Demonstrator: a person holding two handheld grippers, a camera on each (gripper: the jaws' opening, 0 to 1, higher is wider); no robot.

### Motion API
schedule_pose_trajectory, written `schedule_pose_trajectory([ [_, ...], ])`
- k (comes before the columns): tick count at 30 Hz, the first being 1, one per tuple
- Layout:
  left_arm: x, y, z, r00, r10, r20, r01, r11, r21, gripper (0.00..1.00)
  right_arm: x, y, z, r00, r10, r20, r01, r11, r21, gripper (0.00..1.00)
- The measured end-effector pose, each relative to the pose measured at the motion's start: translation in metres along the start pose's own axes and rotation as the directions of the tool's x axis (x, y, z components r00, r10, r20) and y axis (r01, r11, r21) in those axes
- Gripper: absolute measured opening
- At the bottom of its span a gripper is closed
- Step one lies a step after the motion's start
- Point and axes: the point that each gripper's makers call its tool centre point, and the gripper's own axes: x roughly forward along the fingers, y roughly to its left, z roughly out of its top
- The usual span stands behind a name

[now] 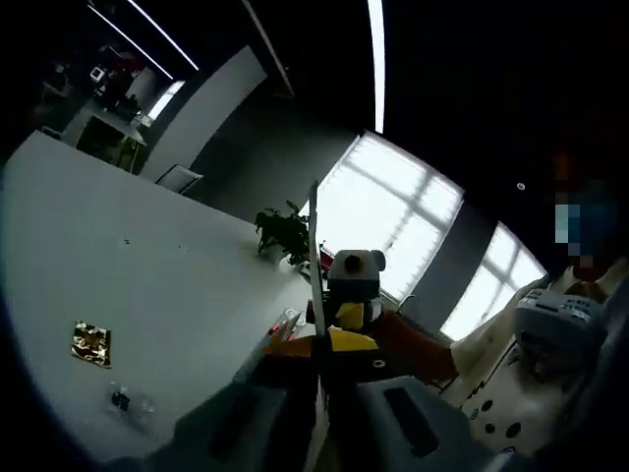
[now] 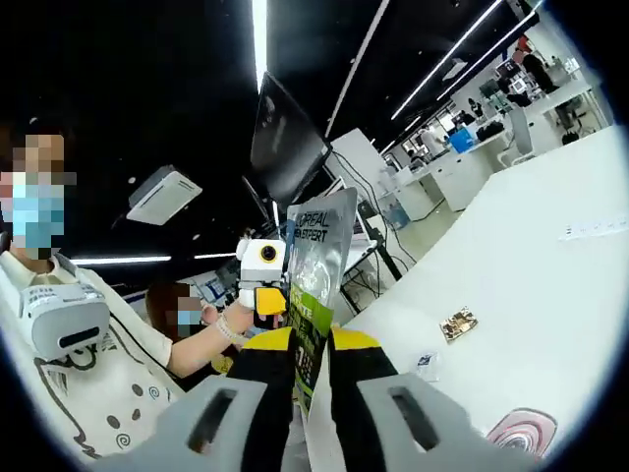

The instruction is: Arrange the skincare products in the storage area until every visible bottle or jar stands upright without overlapping.

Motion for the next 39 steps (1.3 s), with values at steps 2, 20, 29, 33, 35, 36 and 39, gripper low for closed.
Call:
schedule_pose_trajectory([
  [2,-0.003,0.005,-0.003,1.0,0.018,0.005,-0.018,0.999,-0.033,0.0,-0.002,-0.005,-0.005,0.998,-0.059,-0.01,0.058,0.998,-0.035,0.14],
  [20,-0.014,0.066,-0.065,0.967,0.231,-0.107,-0.25,0.941,-0.228,0.0,-0.011,-0.011,-0.053,0.957,-0.258,-0.136,0.234,0.958,-0.167,0.14],
  [29,-0.011,0.092,-0.094,0.936,0.306,-0.175,-0.345,0.898,-0.273,0.0,-0.01,-0.022,-0.087,0.911,-0.345,-0.224,0.288,0.923,-0.254,0.14],
  [33,-0.004,0.089,-0.106,0.928,0.322,-0.188,-0.365,0.888,-0.28,0.0,-0.006,-0.026,-0.106,0.887,-0.375,-0.269,0.297,0.91,-0.29,0.15],
  [35,0.0,0.087,-0.112,0.924,0.328,-0.199,-0.374,0.883,-0.282,0.0,-0.005,-0.027,-0.112,0.88,-0.379,-0.285,0.298,0.909,-0.291,0.15],
  [36,0.002,0.086,-0.114,0.921,0.332,-0.204,-0.38,0.881,-0.282,0.0,-0.005,-0.027,-0.113,0.879,-0.381,-0.288,0.299,0.909,-0.292,0.15],
  [39,0.003,0.092,-0.118,0.913,0.344,-0.219,-0.397,0.872,-0.288,0.0,-0.004,-0.031,-0.123,0.865,-0.396,-0.308,0.305,0.903,-0.303,0.15],
])
